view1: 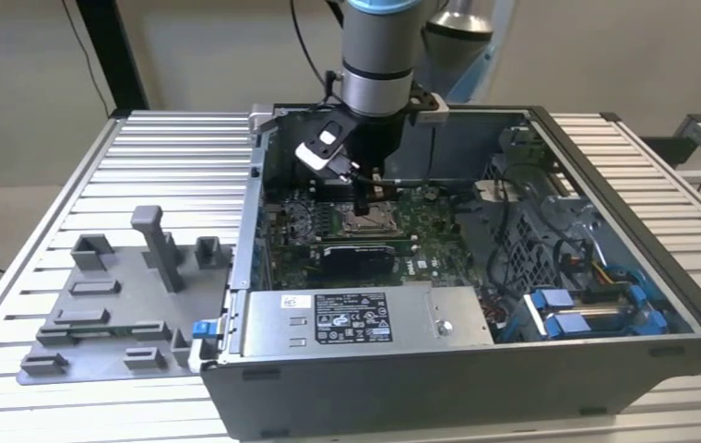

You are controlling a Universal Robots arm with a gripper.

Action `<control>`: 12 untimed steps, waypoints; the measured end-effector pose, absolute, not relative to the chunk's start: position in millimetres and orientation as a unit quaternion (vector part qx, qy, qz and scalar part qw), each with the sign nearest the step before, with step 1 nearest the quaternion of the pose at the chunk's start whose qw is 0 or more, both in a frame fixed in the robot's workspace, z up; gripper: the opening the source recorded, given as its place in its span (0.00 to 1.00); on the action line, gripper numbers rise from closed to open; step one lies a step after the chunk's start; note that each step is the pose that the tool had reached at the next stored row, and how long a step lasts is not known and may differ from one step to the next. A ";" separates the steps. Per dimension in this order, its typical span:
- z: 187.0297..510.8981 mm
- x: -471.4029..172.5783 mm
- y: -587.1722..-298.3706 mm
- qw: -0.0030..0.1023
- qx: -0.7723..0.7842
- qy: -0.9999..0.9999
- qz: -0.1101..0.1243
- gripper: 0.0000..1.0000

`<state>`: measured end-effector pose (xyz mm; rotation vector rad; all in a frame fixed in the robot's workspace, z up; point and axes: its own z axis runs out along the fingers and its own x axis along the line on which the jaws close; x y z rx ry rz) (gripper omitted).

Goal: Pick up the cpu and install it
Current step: 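Install the second cpu locking lever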

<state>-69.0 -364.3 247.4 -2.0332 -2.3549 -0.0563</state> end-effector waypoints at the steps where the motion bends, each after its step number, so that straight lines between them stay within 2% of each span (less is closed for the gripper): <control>1: 246.3 -69.6 -364.2 0.015 -0.653 -0.757 -0.018 0.00; 12: 235.2 -79.3 -363.7 0.015 -0.658 -0.753 -0.019 0.00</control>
